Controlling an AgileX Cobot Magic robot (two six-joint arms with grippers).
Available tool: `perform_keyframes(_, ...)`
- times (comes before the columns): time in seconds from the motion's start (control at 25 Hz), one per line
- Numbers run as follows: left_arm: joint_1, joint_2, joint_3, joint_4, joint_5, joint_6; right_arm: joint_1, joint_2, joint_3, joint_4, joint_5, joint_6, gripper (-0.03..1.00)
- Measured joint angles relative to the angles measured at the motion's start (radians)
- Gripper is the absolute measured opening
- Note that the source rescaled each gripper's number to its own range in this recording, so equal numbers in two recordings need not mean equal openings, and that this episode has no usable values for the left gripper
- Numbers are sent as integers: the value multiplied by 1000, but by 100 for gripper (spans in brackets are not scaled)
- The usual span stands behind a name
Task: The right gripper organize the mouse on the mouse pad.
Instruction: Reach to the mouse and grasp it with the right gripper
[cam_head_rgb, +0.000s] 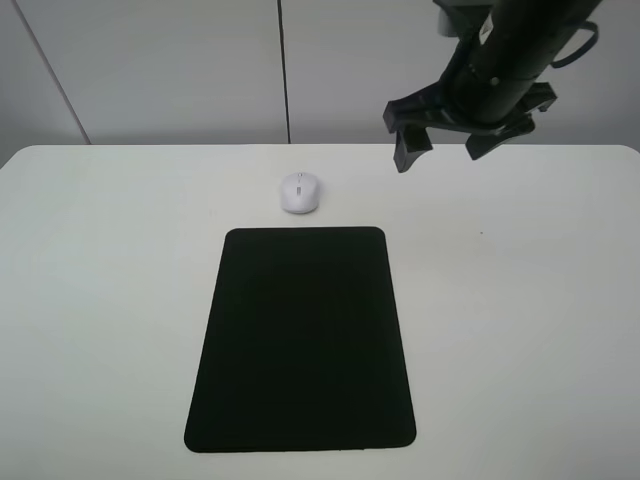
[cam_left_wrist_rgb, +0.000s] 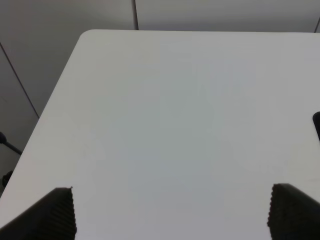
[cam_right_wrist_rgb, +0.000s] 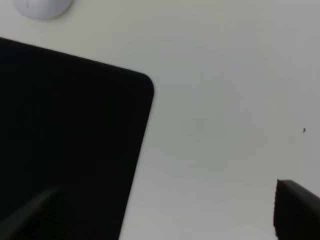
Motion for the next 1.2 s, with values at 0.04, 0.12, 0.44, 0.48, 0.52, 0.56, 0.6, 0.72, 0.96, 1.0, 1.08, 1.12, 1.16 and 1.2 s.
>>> perform_keyframes(0.04,0,0,0,0,0,0,10,37,-29,0,4,7,100)
perform_keyframes(0.12,0,0,0,0,0,0,33,104,-96,0,8,18,100)
perform_keyframes(0.44,0,0,0,0,0,0,78,339,-270,27,-32,22,100)
perform_keyframes(0.48,0,0,0,0,0,0,86,359,-279,30,-43,21,100)
perform_keyframes(0.52,0,0,0,0,0,0,93,373,-290,36,-53,16,100)
perform_keyframes(0.56,0,0,0,0,0,0,99,387,-300,42,-67,11,100)
perform_keyframes(0.6,0,0,0,0,0,0,102,398,-311,47,-84,6,100)
perform_keyframes(0.72,0,0,0,0,0,0,108,433,-354,48,-117,11,100)
perform_keyframes(0.96,0,0,0,0,0,0,108,534,-473,-37,-121,165,100)
perform_keyframes(1.0,0,0,0,0,0,0,110,549,-490,-53,-121,195,100)
perform_keyframes(1.08,0,0,0,0,0,0,116,573,-517,-69,-125,241,100)
perform_keyframes(1.12,0,0,0,0,0,0,122,583,-529,-78,-131,263,100)
perform_keyframes(1.16,0,0,0,0,0,0,130,593,-543,-82,-137,282,100)
perform_keyframes(1.2,0,0,0,0,0,0,139,603,-557,-83,-142,293,100)
